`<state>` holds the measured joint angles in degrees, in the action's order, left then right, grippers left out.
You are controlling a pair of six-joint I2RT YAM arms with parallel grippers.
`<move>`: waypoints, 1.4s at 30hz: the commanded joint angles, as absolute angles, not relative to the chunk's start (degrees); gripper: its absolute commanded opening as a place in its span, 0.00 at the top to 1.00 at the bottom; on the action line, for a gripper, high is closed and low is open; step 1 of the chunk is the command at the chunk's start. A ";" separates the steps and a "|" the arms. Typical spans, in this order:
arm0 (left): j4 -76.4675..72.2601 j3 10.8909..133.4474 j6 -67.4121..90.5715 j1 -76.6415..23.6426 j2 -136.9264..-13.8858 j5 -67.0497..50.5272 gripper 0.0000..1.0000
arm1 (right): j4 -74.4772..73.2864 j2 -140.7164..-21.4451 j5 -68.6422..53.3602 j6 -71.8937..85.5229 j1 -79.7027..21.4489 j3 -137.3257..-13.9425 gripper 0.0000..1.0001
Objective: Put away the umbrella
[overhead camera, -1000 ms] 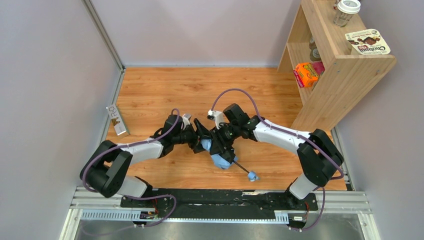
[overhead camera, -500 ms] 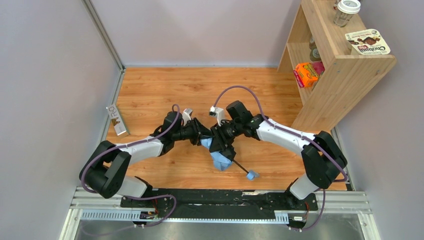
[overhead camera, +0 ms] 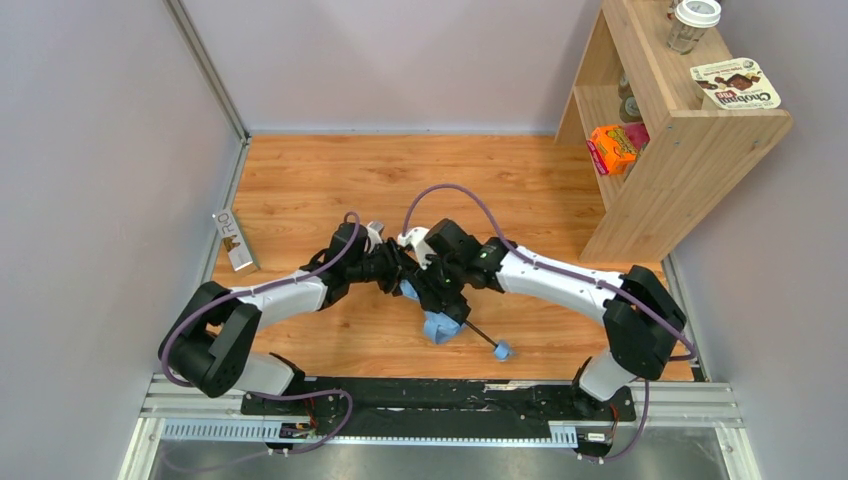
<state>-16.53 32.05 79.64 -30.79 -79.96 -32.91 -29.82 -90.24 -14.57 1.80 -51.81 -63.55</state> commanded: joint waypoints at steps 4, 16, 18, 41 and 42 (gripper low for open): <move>-13.80 34.63 90.96 -30.67 -81.21 -28.30 1.00 | -23.74 -92.55 8.42 -8.08 -63.71 -66.98 0.38; -19.51 30.94 96.33 -30.67 -82.35 -32.61 1.00 | -22.15 -93.25 16.80 -13.27 -64.95 -67.33 0.83; -22.31 30.41 95.46 -30.67 -82.53 -32.52 1.00 | -22.15 -92.47 13.46 -12.83 -64.25 -66.89 1.00; -22.50 32.78 74.97 -29.79 -75.14 -28.74 0.26 | -0.53 -85.95 -51.06 23.63 -38.50 -58.70 1.00; -21.72 33.13 75.06 -30.32 -75.06 -28.74 0.26 | -0.53 -86.83 -50.98 24.69 -38.32 -59.06 1.00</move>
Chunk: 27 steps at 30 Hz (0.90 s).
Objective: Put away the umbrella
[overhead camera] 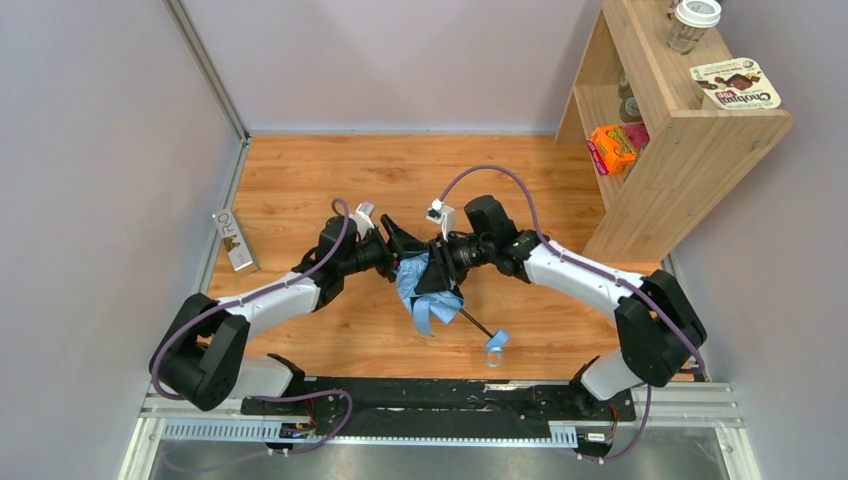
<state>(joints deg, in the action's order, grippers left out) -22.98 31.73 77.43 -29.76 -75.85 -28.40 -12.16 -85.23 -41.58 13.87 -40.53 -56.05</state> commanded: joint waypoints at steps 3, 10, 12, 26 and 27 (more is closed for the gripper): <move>-19.08 34.89 75.06 -31.11 -74.53 -27.95 0.26 | -1.65 -89.03 -49.22 26.01 -38.15 -60.81 1.00; -16.00 32.61 75.07 -29.18 -67.51 -21.63 0.25 | -10.46 -88.95 -41.93 21.36 -37.97 -60.12 1.00; -15.82 32.43 74.36 -29.09 -66.45 -21.01 0.25 | -10.46 -88.51 -41.75 21.27 -37.88 -59.24 1.00; -22.92 33.13 76.64 -31.46 -73.03 -23.03 0.23 | -13.63 -88.15 -36.73 19.95 -40.95 -66.53 1.00; -23.81 33.31 77.42 -31.55 -74.08 -23.38 0.23 | -13.10 -88.33 -37.00 20.30 -41.39 -67.23 1.00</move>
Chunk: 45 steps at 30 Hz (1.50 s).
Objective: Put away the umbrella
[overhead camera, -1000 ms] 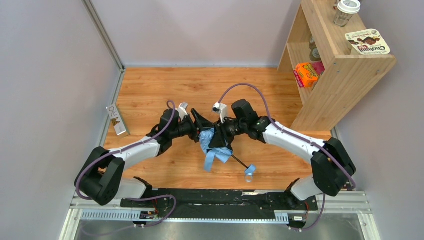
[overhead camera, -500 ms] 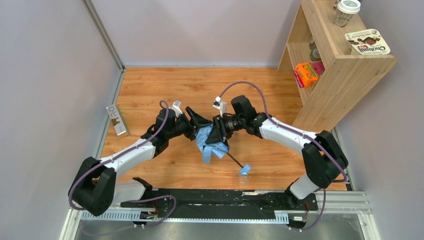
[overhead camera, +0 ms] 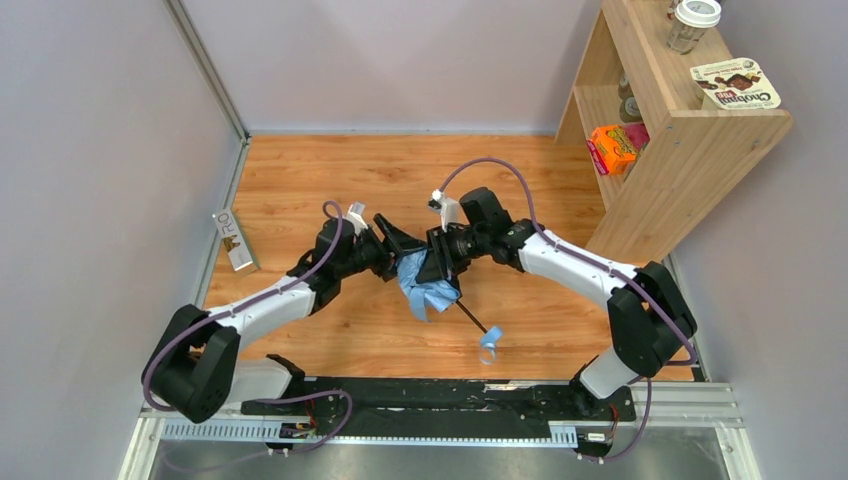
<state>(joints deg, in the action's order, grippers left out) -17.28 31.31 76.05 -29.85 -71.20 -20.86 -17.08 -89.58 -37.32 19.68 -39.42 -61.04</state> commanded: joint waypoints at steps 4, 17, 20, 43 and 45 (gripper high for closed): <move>-22.51 34.97 75.68 -31.82 -75.59 -24.35 0.26 | -12.57 -88.16 -38.58 19.08 -41.48 -68.73 1.00; -20.82 34.90 76.01 -31.82 -75.32 -22.77 1.00 | -21.79 -87.10 -34.04 9.94 -44.55 -69.88 0.54; -19.96 36.12 78.66 -31.82 -75.94 -23.29 1.00 | -23.29 -86.84 -24.90 6.69 -48.42 -69.26 0.39; -16.62 33.57 83.42 -32.43 -73.74 -25.40 0.28 | -19.96 -88.52 1.80 -0.63 -57.58 -67.33 1.00; -15.83 34.36 78.77 -32.43 -73.30 -25.22 0.24 | -17.77 -86.49 -6.91 3.50 -53.90 -65.31 1.00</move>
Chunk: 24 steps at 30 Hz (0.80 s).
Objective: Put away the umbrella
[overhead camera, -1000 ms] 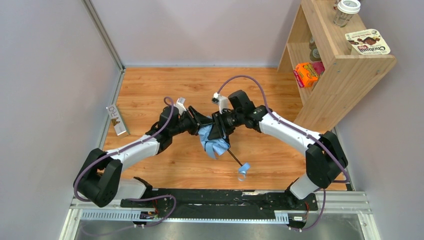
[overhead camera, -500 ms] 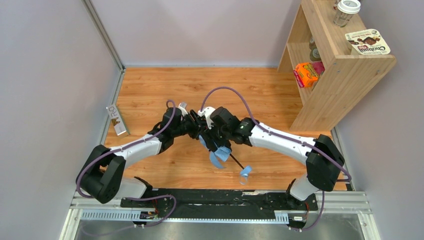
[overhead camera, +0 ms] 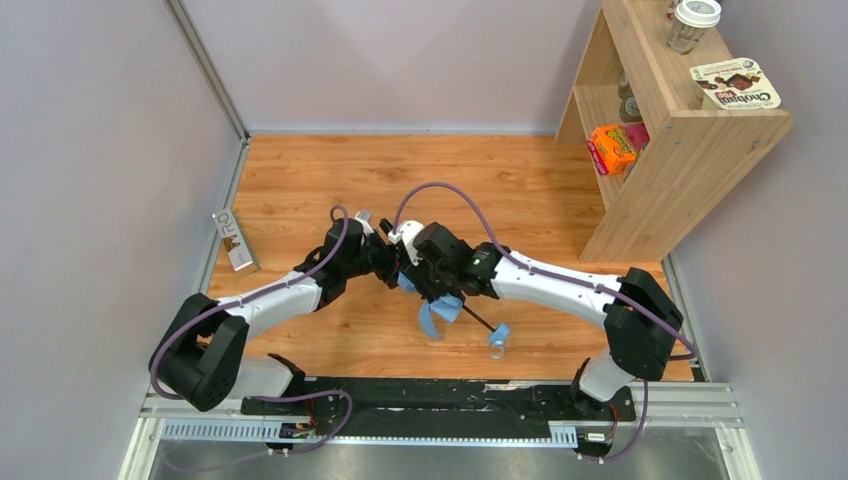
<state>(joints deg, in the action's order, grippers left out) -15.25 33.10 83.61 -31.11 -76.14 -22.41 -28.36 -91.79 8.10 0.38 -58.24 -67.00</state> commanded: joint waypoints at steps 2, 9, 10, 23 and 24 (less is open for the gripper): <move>-14.43 35.24 75.42 -32.52 -72.69 -24.97 0.24 | -15.66 -84.91 -16.04 6.66 -49.77 -63.82 1.00; -10.28 35.60 67.50 -32.87 -68.29 -21.62 0.23 | -7.74 -83.67 -38.21 17.48 -39.73 -62.13 1.00; -11.50 35.51 67.24 -32.96 -68.20 -21.45 0.23 | -7.13 -83.93 -39.97 18.62 -39.29 -62.57 1.00; -19.41 37.97 69.87 -34.28 -75.06 -23.73 0.51 | 5.20 -84.11 -49.92 29.63 -38.67 -63.19 1.00; -19.51 37.88 69.79 -34.19 -74.88 -23.38 0.62 | 3.79 -84.20 -49.83 28.58 -38.67 -63.45 1.00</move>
<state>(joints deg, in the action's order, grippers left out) -20.84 37.98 71.70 -32.60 -73.01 -21.63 -8.29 -86.70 -44.14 26.85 -38.70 -60.71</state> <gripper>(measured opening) 0.565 0.455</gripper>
